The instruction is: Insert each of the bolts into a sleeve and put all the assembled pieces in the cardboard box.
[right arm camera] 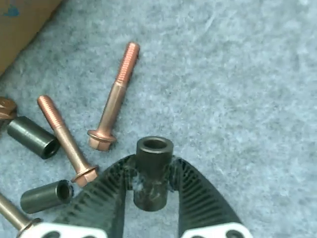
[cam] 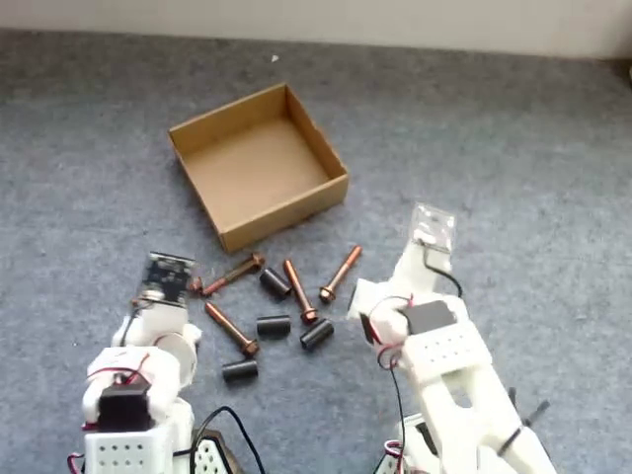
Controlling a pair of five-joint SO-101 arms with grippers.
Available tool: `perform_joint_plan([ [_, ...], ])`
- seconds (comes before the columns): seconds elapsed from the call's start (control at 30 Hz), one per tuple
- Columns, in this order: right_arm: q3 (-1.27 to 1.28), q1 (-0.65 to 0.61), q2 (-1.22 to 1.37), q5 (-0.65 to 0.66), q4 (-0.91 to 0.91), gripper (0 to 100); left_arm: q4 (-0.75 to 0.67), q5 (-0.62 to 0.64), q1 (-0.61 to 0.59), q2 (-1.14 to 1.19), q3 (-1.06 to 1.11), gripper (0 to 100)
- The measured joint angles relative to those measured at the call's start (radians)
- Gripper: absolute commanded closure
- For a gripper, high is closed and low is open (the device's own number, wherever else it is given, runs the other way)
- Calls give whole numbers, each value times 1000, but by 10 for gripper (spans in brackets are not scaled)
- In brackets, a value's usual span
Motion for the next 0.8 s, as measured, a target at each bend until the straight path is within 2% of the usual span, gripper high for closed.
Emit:
perform_joint_plan([
  [0.13,63,8,-58,0,-60,993,0,-26,-34,0,-115,992],
  [0.33,69,8,-69,0,-75,993,0,-275,-35,0,-235,992],
  [0.6,69,21,-69,0,-78,993,0,-385,-35,18,-361,988],
  [0.8,69,97,-69,0,-78,993,0,-479,-34,301,-473,810],
])
